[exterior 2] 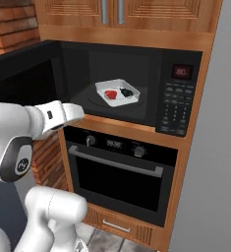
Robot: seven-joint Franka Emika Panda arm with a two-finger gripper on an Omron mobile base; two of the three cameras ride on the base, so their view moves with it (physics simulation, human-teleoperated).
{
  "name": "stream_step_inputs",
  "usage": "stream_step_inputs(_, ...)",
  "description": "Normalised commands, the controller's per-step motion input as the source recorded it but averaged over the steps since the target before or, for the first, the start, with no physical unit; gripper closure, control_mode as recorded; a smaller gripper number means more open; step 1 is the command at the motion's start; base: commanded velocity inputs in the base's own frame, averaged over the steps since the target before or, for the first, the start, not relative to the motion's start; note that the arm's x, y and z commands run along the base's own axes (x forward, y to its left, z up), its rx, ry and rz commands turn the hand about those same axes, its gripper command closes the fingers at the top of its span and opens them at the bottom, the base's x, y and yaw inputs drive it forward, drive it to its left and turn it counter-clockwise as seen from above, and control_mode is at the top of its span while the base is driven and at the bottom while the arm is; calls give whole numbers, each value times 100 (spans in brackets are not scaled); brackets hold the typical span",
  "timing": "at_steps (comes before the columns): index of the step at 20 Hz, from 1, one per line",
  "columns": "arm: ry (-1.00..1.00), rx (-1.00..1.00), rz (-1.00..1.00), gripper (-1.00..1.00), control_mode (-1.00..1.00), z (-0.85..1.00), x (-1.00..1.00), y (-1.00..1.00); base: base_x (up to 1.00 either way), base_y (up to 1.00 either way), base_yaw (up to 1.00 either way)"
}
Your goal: Place the tupperware containing the steak and eggplant meal in the microwave. Close the microwave door and press the start button to reheat the meal.
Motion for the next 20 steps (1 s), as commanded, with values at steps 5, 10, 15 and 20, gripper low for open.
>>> stream_step_inputs(5,-7,-27,4,-100,-100,53,-51,38,0,0,0)
stream_step_inputs(10,-3,-31,2,-100,-100,45,-56,33,0,0,0)
stream_step_inputs(15,0,-34,1,-100,-100,12,-50,55,0,0,0)
stream_step_inputs(20,0,-25,0,-100,-100,0,-8,83,0,0,0)
